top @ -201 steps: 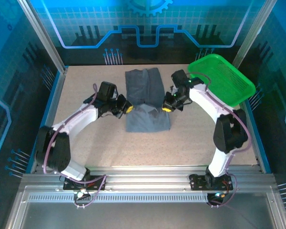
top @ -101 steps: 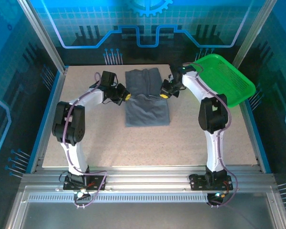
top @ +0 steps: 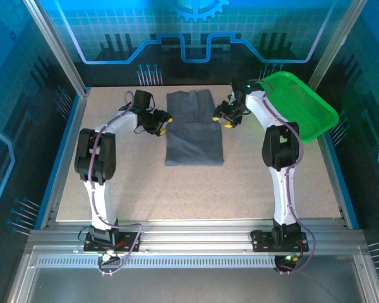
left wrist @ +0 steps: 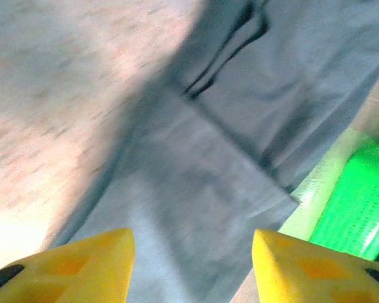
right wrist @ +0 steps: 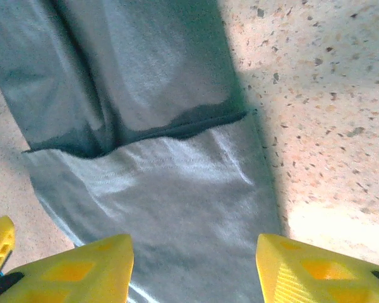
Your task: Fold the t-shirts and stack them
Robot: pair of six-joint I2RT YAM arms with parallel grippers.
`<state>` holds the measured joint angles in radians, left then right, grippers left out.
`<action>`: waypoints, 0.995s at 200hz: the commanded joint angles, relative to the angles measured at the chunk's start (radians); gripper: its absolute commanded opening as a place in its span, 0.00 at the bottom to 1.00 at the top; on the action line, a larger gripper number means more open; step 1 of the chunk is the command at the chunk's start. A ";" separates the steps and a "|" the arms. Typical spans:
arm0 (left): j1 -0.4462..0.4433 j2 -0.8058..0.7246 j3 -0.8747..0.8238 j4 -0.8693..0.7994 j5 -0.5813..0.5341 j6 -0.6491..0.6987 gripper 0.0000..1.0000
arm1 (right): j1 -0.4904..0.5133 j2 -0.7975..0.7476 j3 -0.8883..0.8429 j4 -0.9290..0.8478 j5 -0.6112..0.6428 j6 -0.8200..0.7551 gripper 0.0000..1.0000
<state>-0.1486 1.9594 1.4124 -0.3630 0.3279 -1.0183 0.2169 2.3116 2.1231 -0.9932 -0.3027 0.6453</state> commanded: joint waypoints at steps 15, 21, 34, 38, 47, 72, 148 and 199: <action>-0.034 -0.298 -0.341 0.056 -0.036 -0.113 0.55 | -0.021 -0.298 -0.356 0.052 0.012 -0.019 0.56; -0.045 -0.326 -0.398 0.090 -0.021 -0.148 0.56 | -0.018 -0.341 -0.439 0.086 0.003 0.000 0.56; -0.070 -0.364 -0.501 0.150 -0.001 -0.220 0.58 | -0.001 -0.419 -0.602 0.154 -0.024 0.056 0.57; -0.078 -0.370 -0.529 0.174 0.002 -0.240 0.59 | 0.008 -0.438 -0.646 0.174 -0.032 0.075 0.57; -0.092 -0.379 -0.579 0.223 0.008 -0.285 0.61 | 0.028 -0.479 -0.731 0.231 -0.051 0.122 0.57; -0.111 -0.344 -0.645 0.336 0.022 -0.374 0.61 | 0.065 -0.530 -0.931 0.386 -0.104 0.258 0.58; -0.135 -0.163 -0.591 0.504 0.012 -0.427 0.39 | 0.114 -0.356 -0.892 0.454 -0.134 0.349 0.51; -0.135 -0.181 -0.595 0.509 -0.012 -0.429 0.00 | 0.119 -0.298 -0.791 0.402 -0.090 0.339 0.05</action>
<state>-0.2680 1.7493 0.8097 0.0040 0.3832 -1.4532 0.3210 1.9999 1.2797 -0.5613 -0.4129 0.9939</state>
